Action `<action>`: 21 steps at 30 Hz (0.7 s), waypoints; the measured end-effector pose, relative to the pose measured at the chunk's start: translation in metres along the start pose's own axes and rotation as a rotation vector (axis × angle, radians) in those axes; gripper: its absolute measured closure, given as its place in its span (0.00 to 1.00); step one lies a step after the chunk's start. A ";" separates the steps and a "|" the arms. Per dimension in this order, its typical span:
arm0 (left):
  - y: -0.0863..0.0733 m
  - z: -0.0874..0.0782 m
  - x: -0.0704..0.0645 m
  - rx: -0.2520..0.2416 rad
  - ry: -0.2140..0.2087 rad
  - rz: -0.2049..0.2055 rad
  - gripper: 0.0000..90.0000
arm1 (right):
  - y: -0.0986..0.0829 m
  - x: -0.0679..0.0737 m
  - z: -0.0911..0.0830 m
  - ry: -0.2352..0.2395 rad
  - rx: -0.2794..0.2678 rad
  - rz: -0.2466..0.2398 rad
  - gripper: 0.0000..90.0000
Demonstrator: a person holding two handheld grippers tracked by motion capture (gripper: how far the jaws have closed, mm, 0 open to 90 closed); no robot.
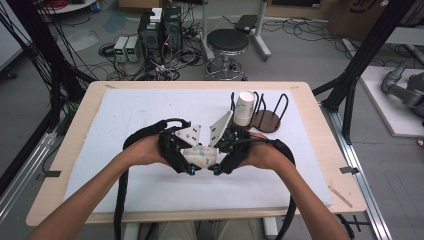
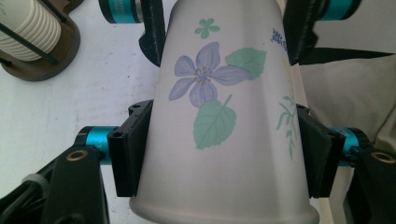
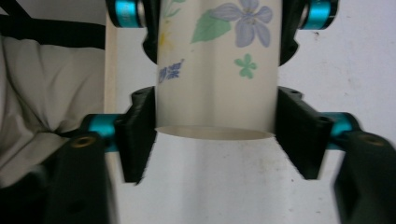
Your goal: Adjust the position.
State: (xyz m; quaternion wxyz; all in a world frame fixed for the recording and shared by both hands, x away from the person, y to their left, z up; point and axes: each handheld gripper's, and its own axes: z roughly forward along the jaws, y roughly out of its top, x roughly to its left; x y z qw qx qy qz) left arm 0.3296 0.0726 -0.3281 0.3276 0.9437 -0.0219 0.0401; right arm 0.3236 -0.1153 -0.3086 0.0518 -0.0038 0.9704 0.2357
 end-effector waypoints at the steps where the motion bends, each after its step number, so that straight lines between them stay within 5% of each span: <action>1: 0.000 0.000 0.000 0.001 -0.002 -0.002 0.34 | 0.000 0.000 0.001 0.002 0.003 0.002 0.40; 11: -0.007 0.004 -0.001 -0.047 -0.017 0.013 0.24 | -0.001 -0.002 0.003 0.010 0.022 0.003 0.42; 15: -0.008 -0.003 0.001 -0.114 -0.014 0.001 0.20 | -0.004 -0.004 0.006 0.016 0.024 0.017 0.42; 21: -0.009 -0.012 0.003 -0.132 0.004 -0.007 0.19 | -0.006 -0.006 0.009 0.020 0.024 0.022 0.42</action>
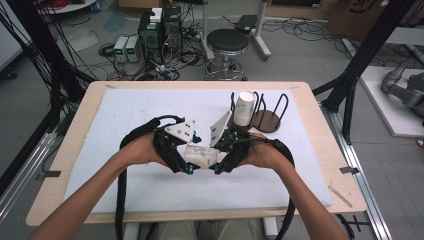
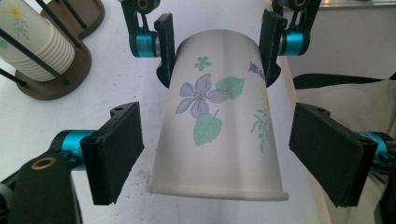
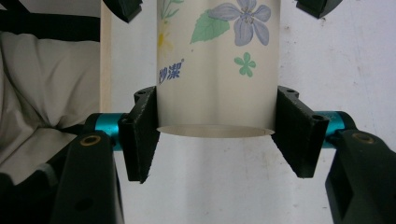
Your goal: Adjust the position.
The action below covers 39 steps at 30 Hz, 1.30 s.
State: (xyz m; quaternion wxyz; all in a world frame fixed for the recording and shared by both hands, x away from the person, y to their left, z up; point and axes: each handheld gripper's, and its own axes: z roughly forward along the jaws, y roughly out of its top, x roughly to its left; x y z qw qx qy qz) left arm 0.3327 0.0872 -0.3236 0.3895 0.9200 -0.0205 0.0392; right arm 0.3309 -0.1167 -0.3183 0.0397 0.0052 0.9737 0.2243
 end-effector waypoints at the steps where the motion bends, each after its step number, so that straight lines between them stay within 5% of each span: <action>1: -0.001 0.000 0.000 -0.008 0.010 -0.003 0.19 | 0.000 0.000 0.000 0.002 -0.001 -0.001 0.42; 9: -0.013 -0.015 0.000 -0.142 0.034 -0.027 0.19 | -0.011 0.000 0.001 0.001 -0.064 0.022 0.42; 11: -0.018 -0.020 -0.002 -0.226 0.042 -0.029 0.17 | -0.017 -0.001 0.000 -0.010 -0.090 0.022 0.42; 31: -0.081 -0.018 -0.020 -0.589 0.099 -0.155 0.17 | -0.080 0.015 0.009 -0.025 -0.598 0.148 0.42; 39: -0.095 -0.007 -0.023 -0.627 0.089 -0.197 0.16 | -0.094 0.018 0.020 -0.017 -0.764 0.176 0.42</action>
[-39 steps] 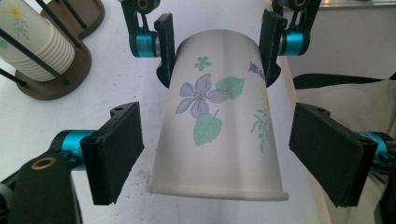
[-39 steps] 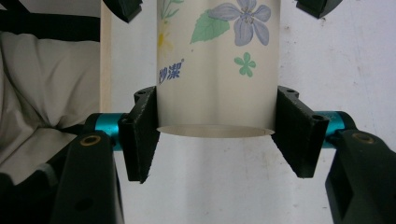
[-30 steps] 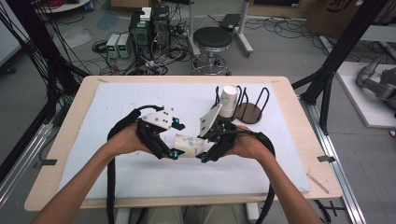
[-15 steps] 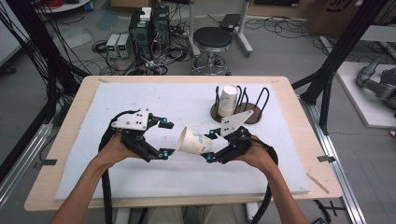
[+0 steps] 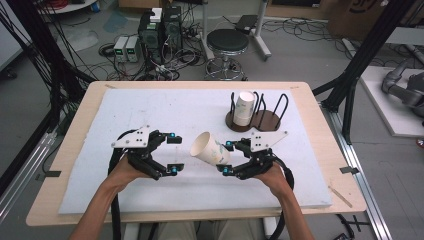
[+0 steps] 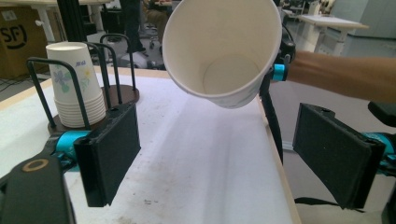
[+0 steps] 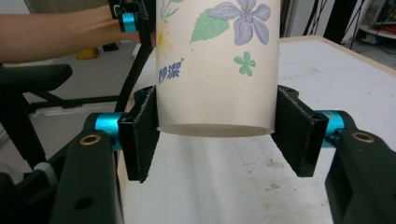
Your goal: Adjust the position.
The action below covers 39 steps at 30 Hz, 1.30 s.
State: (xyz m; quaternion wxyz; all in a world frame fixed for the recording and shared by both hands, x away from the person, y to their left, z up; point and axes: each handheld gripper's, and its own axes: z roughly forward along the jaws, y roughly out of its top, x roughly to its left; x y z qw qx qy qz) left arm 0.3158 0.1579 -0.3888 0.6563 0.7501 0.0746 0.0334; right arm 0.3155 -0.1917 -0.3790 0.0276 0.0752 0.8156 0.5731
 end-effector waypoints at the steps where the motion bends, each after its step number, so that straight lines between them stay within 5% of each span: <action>1: 0.000 0.001 0.000 -0.002 -0.001 -0.001 0.16 | -0.002 0.000 0.001 0.007 -0.005 0.005 0.42; 8: 0.001 0.006 -0.001 -0.022 -0.015 -0.005 0.16 | -0.008 0.000 0.005 0.024 -0.020 0.012 0.42; 22: 0.008 0.043 -0.001 -0.060 -0.075 -0.014 0.12 | -0.007 0.001 0.012 0.051 -0.030 -0.001 0.42; 31: 0.013 0.056 -0.002 -0.041 -0.089 -0.012 0.12 | -0.006 0.001 0.017 0.074 -0.023 -0.013 0.42; 39: 0.013 0.054 -0.002 -0.047 -0.116 -0.003 0.26 | -0.006 0.001 0.020 0.088 -0.012 -0.022 0.42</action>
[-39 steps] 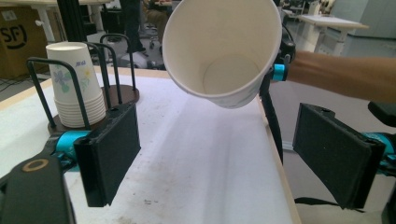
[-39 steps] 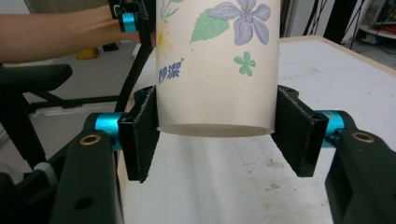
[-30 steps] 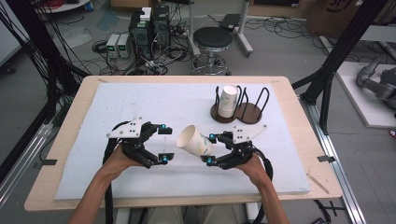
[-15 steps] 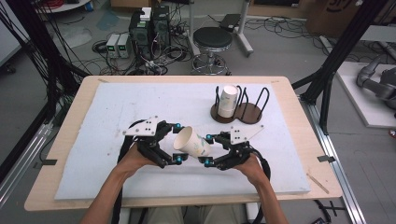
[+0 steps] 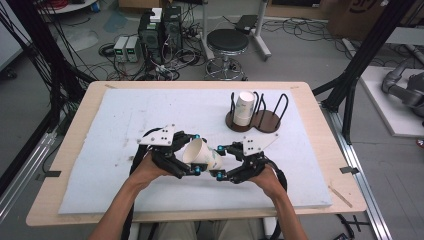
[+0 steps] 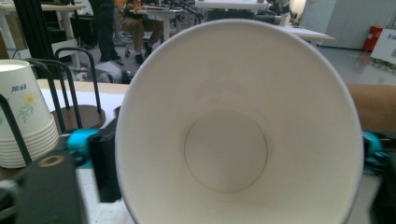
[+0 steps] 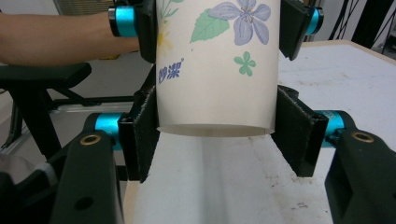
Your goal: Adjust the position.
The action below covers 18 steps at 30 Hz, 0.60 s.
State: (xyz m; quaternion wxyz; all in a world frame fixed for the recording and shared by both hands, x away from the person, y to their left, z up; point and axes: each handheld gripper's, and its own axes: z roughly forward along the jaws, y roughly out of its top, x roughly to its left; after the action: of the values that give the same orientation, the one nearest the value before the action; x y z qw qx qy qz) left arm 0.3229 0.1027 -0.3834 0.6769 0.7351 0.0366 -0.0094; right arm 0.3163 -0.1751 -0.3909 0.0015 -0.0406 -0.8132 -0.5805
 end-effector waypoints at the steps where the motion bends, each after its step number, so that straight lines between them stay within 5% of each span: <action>1: 0.000 0.000 0.000 -0.001 -0.003 -0.002 0.26 | 0.000 0.000 0.000 0.003 0.000 0.000 0.42; 18: 0.001 -0.001 -0.002 0.001 -0.028 0.013 0.35 | 0.002 0.001 0.000 0.001 0.010 -0.026 0.42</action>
State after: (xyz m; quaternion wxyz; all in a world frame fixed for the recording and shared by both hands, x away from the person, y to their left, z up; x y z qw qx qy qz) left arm 0.3210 0.1039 -0.3825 0.6769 0.7356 0.0225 -0.0152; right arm 0.3152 -0.1738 -0.3890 -0.0057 -0.0297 -0.8165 -0.5766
